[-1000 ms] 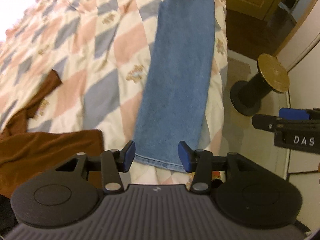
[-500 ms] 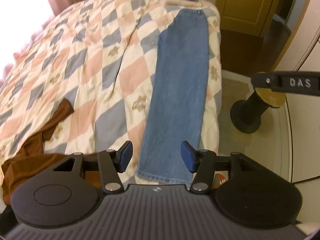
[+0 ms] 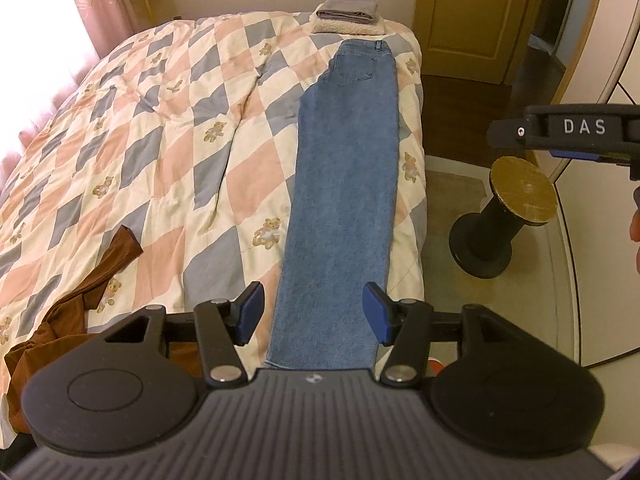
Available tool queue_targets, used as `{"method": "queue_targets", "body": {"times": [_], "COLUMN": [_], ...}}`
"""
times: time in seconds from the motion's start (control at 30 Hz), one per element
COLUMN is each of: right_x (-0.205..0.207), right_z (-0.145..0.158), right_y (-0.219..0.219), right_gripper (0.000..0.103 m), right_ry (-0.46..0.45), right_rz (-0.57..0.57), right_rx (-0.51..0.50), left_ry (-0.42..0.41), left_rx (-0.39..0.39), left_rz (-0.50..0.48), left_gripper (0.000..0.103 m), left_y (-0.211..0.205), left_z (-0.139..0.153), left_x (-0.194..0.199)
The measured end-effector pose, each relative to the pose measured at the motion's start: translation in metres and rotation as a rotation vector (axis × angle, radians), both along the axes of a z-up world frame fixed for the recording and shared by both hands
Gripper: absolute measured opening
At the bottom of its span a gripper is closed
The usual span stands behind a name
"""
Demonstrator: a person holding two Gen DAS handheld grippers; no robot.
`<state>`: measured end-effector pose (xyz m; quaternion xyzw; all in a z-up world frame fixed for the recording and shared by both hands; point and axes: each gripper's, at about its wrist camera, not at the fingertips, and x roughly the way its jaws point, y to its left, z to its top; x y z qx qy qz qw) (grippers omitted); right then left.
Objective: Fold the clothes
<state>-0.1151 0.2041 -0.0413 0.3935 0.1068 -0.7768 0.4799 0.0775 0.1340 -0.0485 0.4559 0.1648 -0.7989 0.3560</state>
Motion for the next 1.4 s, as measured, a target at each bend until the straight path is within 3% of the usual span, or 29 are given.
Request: {"method": "queue_targets", "body": {"times": [1.4], "right_x": [0.011], "right_z": [0.001], "right_y": [-0.027], "right_gripper": [0.077], "right_ry": [0.015], "right_rz": [0.081], "right_rx": [0.022], "left_ry": [0.025], "left_rx": [0.0], "left_rz": [0.029], "left_gripper": [0.054], "left_y": [-0.016], "left_z": [-0.002], "left_x": [0.015]}}
